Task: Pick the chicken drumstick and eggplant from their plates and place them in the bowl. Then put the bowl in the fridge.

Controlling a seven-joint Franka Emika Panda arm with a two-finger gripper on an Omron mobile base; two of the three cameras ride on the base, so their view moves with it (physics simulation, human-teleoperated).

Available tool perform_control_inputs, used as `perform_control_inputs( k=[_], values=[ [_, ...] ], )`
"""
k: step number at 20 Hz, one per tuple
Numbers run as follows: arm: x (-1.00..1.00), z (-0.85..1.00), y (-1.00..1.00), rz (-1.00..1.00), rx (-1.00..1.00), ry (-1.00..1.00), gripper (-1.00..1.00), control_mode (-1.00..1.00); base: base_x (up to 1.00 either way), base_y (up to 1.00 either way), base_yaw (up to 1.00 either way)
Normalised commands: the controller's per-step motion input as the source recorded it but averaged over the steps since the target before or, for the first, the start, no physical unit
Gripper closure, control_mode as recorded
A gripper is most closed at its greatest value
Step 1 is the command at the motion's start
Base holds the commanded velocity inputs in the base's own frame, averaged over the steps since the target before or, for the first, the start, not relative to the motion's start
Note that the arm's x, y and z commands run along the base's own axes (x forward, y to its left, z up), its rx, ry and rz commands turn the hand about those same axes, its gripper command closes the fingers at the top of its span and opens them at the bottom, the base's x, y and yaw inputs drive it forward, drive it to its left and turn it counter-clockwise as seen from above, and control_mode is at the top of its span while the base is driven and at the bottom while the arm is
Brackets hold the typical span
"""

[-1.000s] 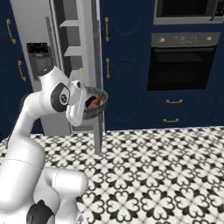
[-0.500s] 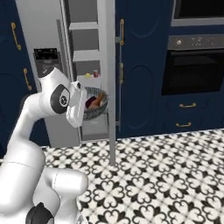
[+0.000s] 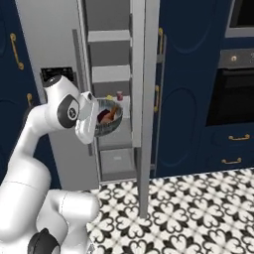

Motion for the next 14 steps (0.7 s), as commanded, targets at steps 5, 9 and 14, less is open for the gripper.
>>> perform_control_inputs(
  k=[5, 9, 14],
  values=[
    [0.00, 0.00, 0.00, 0.00, 0.00, 0.00, 1.00, 1.00, 0.80, 0.25, -0.01],
    [0.00, 0.00, 0.00, 0.00, 0.00, 0.00, 1.00, 1.00, 0.92, 0.04, -0.03],
    [0.00, 0.00, 0.00, 0.00, 0.00, 0.00, 1.00, 1.00, 0.60, -0.07, 0.00]
  ],
)
